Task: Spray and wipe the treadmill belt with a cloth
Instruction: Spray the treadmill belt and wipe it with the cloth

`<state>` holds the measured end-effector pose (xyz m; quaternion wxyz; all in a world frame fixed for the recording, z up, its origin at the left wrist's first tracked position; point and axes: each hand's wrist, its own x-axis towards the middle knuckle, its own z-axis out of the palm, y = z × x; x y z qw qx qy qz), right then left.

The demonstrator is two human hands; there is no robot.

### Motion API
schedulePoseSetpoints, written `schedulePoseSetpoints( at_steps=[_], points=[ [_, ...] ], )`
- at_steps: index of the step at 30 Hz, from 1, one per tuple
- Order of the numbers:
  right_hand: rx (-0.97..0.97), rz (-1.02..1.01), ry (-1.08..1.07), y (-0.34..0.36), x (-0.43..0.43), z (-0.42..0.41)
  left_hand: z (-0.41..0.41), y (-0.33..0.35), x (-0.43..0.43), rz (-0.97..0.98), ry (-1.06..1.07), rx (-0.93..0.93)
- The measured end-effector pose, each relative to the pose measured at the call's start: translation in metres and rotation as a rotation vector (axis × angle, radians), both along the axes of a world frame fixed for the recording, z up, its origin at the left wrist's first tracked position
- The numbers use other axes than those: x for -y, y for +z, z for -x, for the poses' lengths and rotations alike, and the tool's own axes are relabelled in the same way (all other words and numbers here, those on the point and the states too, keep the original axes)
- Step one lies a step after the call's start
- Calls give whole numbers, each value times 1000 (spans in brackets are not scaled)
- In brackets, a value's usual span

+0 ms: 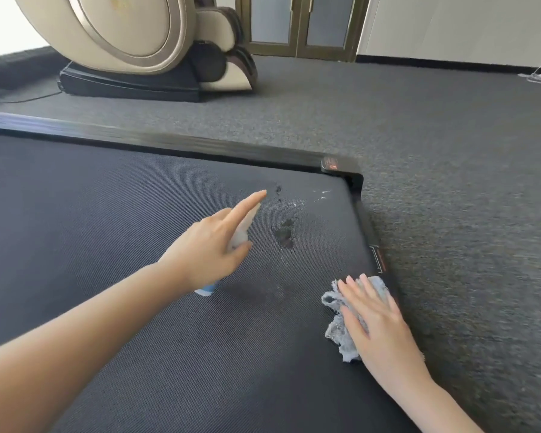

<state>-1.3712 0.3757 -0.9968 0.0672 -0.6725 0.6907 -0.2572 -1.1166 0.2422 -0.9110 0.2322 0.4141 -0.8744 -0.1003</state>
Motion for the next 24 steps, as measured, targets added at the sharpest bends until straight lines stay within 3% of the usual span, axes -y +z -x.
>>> schedulePoseSetpoints(
  at_steps=[6, 13, 20, 24],
  points=[
    [2, -16, 2, 2, 0, 0, -2, 1, 1, 55, 21, -15],
    [-4, -26, 12, 3, 0, 0, 5, 2, -3, -154, -53, -251],
    [-43, -23, 7, 1, 1, 1, 19, 11, -2, -51, 22, 25],
    [-62, 15, 2, 0, 1, 1, 22, 3, -1, -40, 61, 54]
  ],
)
